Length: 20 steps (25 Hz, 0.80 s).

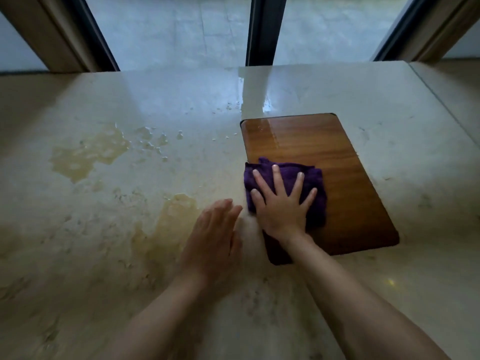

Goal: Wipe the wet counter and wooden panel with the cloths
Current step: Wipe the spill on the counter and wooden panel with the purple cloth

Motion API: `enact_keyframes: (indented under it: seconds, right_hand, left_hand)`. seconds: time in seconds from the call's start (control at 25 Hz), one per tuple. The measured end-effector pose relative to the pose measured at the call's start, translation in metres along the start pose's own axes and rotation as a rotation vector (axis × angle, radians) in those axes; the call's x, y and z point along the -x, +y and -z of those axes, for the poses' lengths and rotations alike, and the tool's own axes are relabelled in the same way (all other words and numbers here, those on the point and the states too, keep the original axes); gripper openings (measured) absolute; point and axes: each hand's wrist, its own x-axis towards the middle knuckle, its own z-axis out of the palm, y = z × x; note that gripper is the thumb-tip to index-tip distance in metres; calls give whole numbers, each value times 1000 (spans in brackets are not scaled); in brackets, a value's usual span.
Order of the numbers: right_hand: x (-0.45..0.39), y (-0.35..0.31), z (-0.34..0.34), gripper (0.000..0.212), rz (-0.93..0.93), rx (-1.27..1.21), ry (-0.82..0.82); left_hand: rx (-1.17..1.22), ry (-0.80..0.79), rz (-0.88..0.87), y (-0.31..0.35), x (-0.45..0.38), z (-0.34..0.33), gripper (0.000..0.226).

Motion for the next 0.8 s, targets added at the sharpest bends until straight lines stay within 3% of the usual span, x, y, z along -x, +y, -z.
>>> enact_keyframes:
  seconds: [0.16,0.32,0.48,0.6,0.8]
  right_hand:
    - [-122,-9,19,52,50,-14,-41]
    - [-239,-23,42,54,107,-30,-74]
    - [-343,-51,59,54,111,-39,-89]
    - [-385,-71,65,52,114,-42,-102]
    - [-386,-91,60,50,291,19,-131]
  left_hand:
    - [-80,12,-40,-1,-2,-3,47]
    - [-207,203,-149,-8,-4,-17,37]
    - [-234,291,-45,-8,-23,-37,22]
    - [-321,354,-40,-10,-23,-39,20]
    - [-297,214,-74,-9,-11,-23,27]
